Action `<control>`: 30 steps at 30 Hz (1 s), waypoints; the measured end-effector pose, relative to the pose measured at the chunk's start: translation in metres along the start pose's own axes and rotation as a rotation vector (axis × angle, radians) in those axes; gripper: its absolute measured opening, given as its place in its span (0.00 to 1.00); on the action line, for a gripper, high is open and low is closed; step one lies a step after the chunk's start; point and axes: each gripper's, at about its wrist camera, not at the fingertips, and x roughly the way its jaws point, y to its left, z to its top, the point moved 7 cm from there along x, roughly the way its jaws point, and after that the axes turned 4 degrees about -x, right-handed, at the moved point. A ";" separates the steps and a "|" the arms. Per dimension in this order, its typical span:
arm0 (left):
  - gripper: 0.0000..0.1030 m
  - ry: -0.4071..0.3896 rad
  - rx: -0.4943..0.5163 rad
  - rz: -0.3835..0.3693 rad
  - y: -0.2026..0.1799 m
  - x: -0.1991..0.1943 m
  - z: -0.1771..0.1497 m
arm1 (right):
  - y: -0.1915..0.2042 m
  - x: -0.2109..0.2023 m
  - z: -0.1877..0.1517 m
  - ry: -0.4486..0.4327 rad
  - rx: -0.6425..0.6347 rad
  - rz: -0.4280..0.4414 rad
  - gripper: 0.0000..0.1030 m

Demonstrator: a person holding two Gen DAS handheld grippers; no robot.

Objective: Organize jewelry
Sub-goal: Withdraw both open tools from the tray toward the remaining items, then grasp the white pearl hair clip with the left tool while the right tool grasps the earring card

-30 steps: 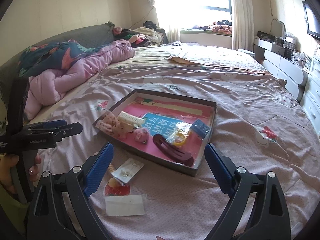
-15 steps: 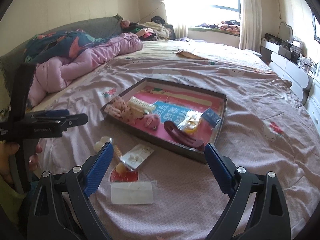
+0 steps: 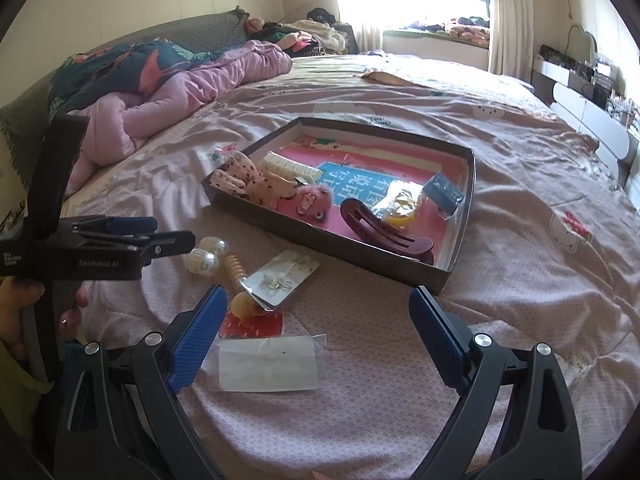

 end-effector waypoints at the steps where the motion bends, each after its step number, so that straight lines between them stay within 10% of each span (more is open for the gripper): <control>1: 0.71 0.010 0.005 -0.004 -0.001 0.003 -0.001 | -0.001 0.003 0.000 0.007 0.004 0.004 0.87; 17: 0.33 0.121 -0.024 -0.104 -0.001 0.039 -0.006 | 0.004 0.056 0.003 0.105 0.102 0.092 0.86; 30: 0.29 0.084 -0.124 -0.114 0.037 0.026 0.006 | 0.030 0.097 0.004 0.209 0.115 0.137 0.43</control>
